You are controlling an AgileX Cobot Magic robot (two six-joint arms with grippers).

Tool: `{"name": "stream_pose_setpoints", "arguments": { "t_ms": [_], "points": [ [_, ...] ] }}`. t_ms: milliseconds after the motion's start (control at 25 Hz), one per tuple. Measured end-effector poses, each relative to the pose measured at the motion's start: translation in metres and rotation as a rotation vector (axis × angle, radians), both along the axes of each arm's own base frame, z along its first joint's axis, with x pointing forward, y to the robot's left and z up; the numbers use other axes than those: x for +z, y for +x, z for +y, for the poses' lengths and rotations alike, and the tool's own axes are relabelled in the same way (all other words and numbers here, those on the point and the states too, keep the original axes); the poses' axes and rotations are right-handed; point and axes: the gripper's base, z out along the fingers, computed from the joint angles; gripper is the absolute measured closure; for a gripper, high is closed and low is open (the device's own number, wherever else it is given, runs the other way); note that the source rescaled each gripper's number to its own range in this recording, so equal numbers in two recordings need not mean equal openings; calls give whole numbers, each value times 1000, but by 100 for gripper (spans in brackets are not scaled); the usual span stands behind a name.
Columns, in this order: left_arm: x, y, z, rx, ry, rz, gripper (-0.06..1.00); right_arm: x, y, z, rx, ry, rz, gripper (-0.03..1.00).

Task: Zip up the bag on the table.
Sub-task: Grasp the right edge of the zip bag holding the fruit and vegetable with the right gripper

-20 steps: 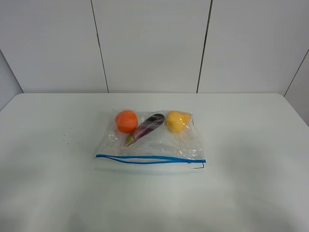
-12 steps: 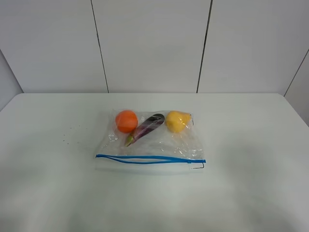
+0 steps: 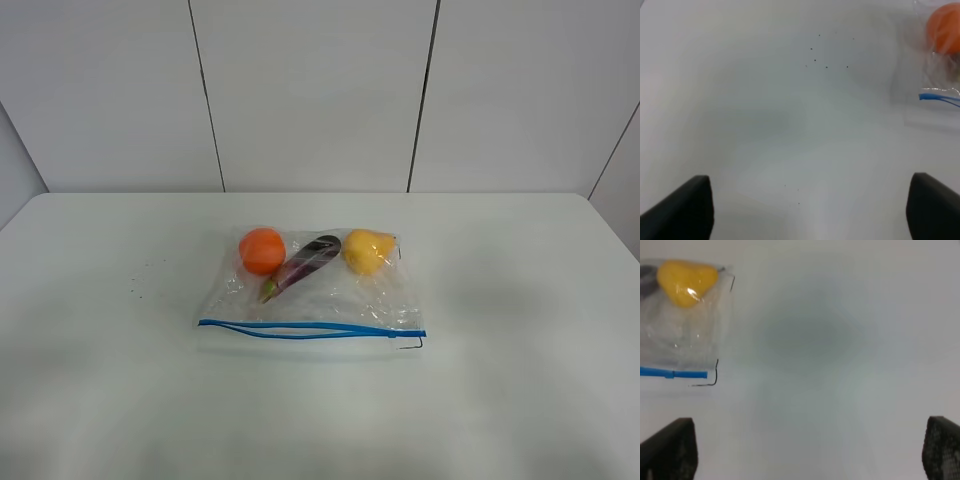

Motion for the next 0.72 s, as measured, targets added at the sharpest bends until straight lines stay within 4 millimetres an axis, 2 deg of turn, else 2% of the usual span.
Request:
{"name": "stream_pose_setpoints", "arguments": {
  "t_ms": [160,320,520,720],
  "points": [
    [0,0,0,0,0,0,-6,7,55,1,5,38,142,-3],
    [0,0,0,0,0,0,-6,-2,114,2,13,81,268,-3],
    [0,0,0,0,0,0,-6,-36,177,9,79,152,402,-3],
    [0,0,0,0,0,0,-6,-82,217,24,190,305,491,-3]
  ]
}}
